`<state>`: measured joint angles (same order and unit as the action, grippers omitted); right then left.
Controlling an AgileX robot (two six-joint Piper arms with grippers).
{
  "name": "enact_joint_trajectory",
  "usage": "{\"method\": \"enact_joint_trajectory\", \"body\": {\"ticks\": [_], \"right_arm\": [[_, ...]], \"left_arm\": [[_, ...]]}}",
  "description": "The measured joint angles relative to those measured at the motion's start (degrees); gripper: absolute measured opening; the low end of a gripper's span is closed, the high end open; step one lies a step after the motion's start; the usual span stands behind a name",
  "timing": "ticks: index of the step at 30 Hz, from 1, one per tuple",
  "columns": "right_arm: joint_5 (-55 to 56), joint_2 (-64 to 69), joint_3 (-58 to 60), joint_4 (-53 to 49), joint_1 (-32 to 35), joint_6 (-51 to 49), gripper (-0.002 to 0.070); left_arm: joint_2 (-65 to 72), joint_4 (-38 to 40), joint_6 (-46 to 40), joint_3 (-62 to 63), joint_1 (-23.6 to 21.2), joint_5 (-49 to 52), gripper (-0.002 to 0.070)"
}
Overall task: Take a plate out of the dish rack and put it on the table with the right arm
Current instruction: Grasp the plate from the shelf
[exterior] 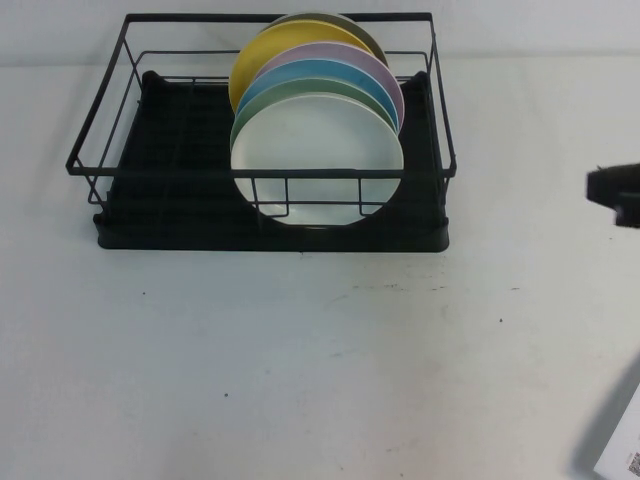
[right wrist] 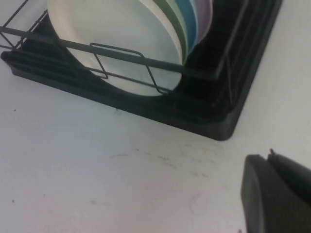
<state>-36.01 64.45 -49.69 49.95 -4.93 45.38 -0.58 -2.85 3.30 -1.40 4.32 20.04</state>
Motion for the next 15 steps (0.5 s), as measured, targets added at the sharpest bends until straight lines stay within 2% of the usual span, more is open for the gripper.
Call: {"method": "enact_joint_trajectory", "body": {"ticks": [4,9,15], "right_arm": [[2.8,10.5,-7.8,-1.3,-6.7,3.1,-0.0018],[4.1,21.5,-16.8,-3.0,-16.0,16.5,-0.0018],[7.4,30.1,-22.6,-3.2,-20.2,27.9,-0.0011]], "left_arm": [[0.0,0.0,0.0,0.0,0.0,0.0,-0.0004],[0.0,0.0,0.0,0.0,0.0,0.0,-0.0004],[0.0,0.0,0.0,0.0,0.0,0.0,-0.0004]]}}
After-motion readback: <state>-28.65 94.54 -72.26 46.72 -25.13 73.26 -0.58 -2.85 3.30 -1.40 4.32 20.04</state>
